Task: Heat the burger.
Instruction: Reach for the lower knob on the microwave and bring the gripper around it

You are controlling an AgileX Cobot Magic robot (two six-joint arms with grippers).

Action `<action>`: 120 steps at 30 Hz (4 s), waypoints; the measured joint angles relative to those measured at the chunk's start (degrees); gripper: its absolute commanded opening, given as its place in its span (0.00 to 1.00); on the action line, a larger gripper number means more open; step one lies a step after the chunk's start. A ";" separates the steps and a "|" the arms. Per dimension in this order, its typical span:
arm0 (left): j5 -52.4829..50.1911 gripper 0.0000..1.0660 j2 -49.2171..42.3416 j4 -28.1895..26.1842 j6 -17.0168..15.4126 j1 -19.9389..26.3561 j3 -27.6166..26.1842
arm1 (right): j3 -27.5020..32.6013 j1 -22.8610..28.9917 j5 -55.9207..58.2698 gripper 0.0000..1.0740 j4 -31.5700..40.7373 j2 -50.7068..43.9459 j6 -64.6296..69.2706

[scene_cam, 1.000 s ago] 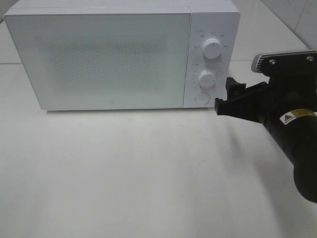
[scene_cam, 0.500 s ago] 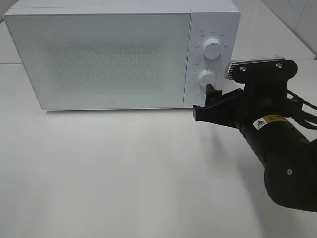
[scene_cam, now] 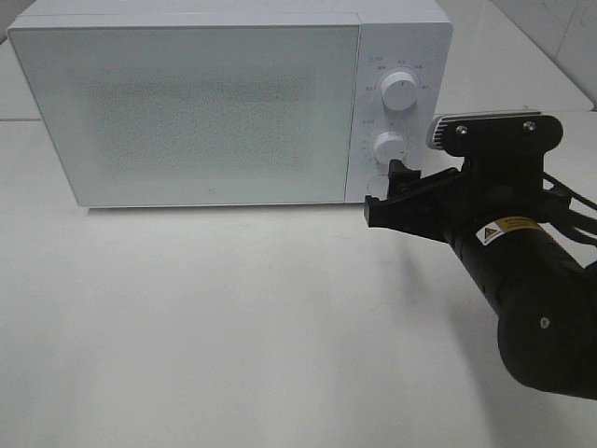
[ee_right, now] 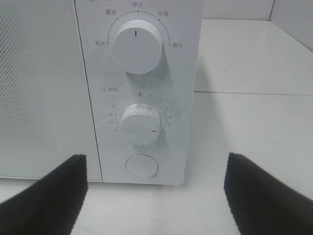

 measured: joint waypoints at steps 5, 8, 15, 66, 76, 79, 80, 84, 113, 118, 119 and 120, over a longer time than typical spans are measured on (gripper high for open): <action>0.00 0.94 0.00 0.00 0.00 0.00 0.00 | -3.50 -0.92 0.00 0.70 0.29 2.98 0.06; 0.00 0.94 0.00 0.00 0.00 0.00 0.00 | -5.90 -1.49 0.00 0.70 1.43 4.98 0.00; 0.00 0.94 0.00 0.00 0.00 0.00 0.00 | -9.91 -1.66 -0.23 0.70 2.18 8.88 0.00; 0.00 0.94 0.00 0.00 0.00 0.00 0.00 | -24.47 -6.93 1.09 0.06 3.21 20.86 0.00; 0.00 0.94 0.00 0.00 0.00 0.00 0.00 | -25.10 -6.65 1.60 0.06 4.41 20.91 0.00; 0.00 0.94 0.00 0.00 0.00 0.00 0.00 | -25.10 -6.65 1.60 0.06 4.47 20.91 0.00; 0.00 0.94 0.00 0.00 0.00 0.00 0.00 | -25.10 -6.65 1.60 0.06 4.47 20.91 0.00; 0.00 0.94 0.00 0.00 0.00 0.00 0.00 | -25.10 -6.65 1.60 0.06 4.47 20.91 0.00; 0.00 0.94 0.00 0.00 0.00 0.00 0.00 | -24.98 -6.76 2.64 0.06 3.78 20.91 29.97; 0.00 0.94 0.00 0.00 0.00 0.00 0.00 | -24.58 -6.93 2.69 0.06 2.01 20.91 40.22; 0.00 0.94 0.00 0.00 0.00 0.00 0.00 | -24.58 -6.93 2.69 0.06 2.01 20.91 40.22; 0.00 0.94 0.00 0.00 0.00 0.00 0.00 | -24.52 -6.99 2.81 0.06 1.60 20.91 43.83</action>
